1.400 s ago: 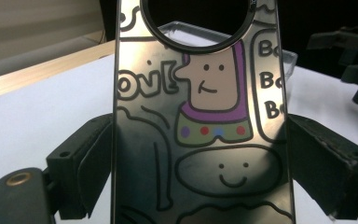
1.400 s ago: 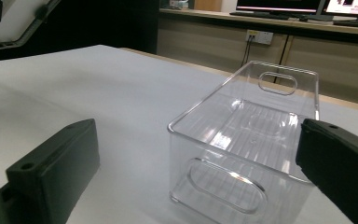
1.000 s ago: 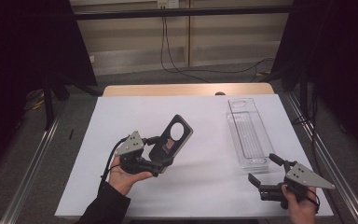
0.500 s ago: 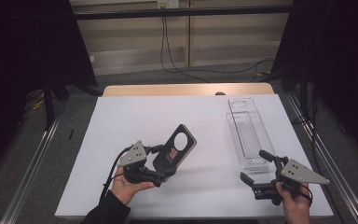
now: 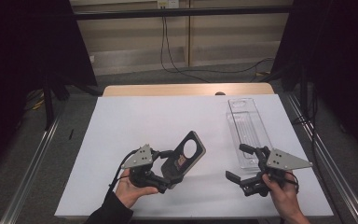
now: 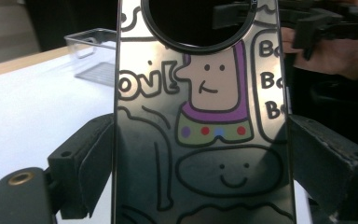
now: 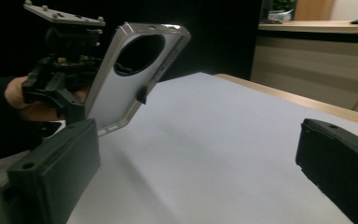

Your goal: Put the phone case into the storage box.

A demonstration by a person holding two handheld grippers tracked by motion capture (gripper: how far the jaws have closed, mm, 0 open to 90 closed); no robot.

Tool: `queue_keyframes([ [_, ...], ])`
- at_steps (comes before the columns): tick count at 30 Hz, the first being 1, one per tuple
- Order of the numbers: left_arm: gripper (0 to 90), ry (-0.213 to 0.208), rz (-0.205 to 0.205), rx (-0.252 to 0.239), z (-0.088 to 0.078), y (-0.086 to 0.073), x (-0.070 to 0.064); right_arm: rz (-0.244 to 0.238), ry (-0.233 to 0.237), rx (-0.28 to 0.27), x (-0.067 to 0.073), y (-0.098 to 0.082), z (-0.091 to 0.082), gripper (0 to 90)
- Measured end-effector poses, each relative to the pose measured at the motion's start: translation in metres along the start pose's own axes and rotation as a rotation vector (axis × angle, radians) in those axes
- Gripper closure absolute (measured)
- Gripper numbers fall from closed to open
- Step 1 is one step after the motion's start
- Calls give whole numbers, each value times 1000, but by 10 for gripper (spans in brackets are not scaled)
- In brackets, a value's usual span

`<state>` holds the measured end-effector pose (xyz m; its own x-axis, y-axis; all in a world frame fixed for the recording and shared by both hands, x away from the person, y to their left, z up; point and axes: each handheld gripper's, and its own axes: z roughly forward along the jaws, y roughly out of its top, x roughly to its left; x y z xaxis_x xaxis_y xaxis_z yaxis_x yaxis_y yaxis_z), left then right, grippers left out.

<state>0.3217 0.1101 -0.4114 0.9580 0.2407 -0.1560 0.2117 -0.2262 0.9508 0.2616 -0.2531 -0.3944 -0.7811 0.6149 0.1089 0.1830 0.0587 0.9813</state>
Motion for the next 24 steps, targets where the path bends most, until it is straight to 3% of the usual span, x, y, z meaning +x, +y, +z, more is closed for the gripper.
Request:
queue_keyframes([
  [5,124,-60,9,-2,2,3,0,-17,57,-9,1,10,6,0],
  [13,124,-81,25,4,11,12,1,-38,130,-9,-1,22,12,0],
  [17,124,-116,47,16,19,15,4,-52,135,-3,0,18,17,0],
  [24,124,-150,52,39,21,13,0,-62,198,29,1,16,27,0],
])
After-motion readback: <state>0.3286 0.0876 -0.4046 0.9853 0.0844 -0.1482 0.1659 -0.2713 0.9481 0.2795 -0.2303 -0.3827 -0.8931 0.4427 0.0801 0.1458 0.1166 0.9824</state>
